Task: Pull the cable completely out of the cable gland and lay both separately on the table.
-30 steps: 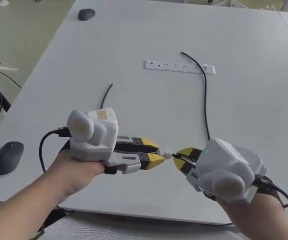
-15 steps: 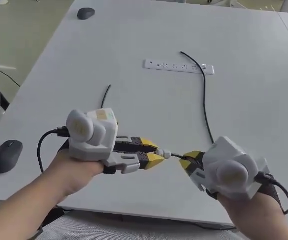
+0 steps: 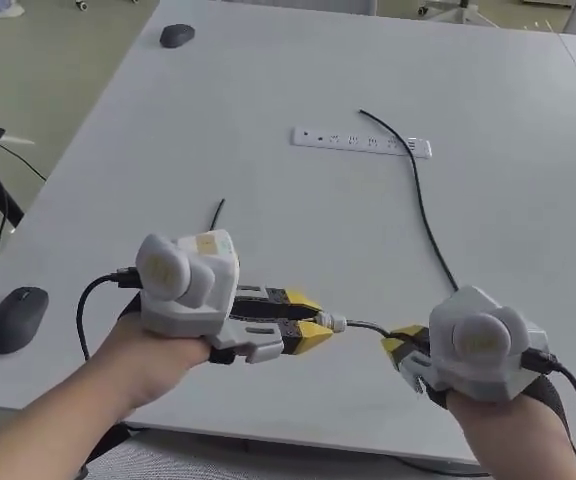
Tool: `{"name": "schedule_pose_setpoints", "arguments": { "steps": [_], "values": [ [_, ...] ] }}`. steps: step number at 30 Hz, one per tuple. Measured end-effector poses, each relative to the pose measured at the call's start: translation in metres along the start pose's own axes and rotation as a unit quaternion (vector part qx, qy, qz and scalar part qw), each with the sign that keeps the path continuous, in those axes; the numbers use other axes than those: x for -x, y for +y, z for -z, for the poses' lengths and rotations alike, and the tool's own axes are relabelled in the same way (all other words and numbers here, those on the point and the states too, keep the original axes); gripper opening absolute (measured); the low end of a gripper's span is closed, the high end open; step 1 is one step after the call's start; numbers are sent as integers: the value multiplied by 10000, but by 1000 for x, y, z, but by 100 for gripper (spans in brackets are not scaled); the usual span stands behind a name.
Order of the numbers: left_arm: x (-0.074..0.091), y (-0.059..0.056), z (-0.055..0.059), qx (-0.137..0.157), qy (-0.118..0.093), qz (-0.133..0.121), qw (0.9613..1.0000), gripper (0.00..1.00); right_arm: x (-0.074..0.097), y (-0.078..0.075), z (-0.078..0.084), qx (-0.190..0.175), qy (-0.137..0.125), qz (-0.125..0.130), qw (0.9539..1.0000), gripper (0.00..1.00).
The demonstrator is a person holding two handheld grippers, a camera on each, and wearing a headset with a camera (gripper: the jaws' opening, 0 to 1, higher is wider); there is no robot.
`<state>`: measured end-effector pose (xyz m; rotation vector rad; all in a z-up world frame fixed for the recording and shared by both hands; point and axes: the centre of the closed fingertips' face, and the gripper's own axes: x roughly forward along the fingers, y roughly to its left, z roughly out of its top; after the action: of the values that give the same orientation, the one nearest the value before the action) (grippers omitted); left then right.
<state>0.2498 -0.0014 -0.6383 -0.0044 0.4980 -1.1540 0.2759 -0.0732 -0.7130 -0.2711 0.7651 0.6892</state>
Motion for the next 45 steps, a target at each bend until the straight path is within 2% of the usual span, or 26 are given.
{"name": "schedule_pose_setpoints", "arguments": {
  "steps": [8, 12, 16, 27, 32, 37, 40, 42, 44, 45],
  "values": [
    [0, 0, 0, -40, 25, 36, 10000, 15, -2, -5, 9, -365, 138, 20, 9992, 0],
    [-1, 1, 2, -28, 64, 21, 10000, 15, -2, -3, 11, -360, 160, 8, 9992, 0],
    [-1, 1, 3, -36, 78, 9, 10000, 15, 0, -1, 11, 101, 133, 85, 9998, 0],
    [3, 6, -1, 70, 8, -41, 10000, 15, 9, -4, 2, 419, -55, 128, 9990, 1],
    [3, 6, -2, 91, 2, -47, 9999, 15, 12, -3, 1, 704, -66, 164, 9974, 3],
    [3, 5, -1, 84, 12, -22, 10000, 15, 22, 2, -10, 1078, -210, 123, 9939, 14],
    [3, 5, -1, 93, 18, -19, 10000, 15, 27, 15, -21, 1339, -369, -64, 9903, 19],
    [3, 5, -1, 88, 26, -17, 10000, 15, 30, 27, -29, 1644, -499, -231, 9849, 20],
    [3, 5, -1, 91, 34, -7, 10000, 15, 32, 31, -34, 1968, -504, -165, 9790, 20],
    [3, 6, 0, 87, 39, -9, 10000, 15, 32, 33, -36, 2013, -516, -168, 9780, 20]
  ]
}}
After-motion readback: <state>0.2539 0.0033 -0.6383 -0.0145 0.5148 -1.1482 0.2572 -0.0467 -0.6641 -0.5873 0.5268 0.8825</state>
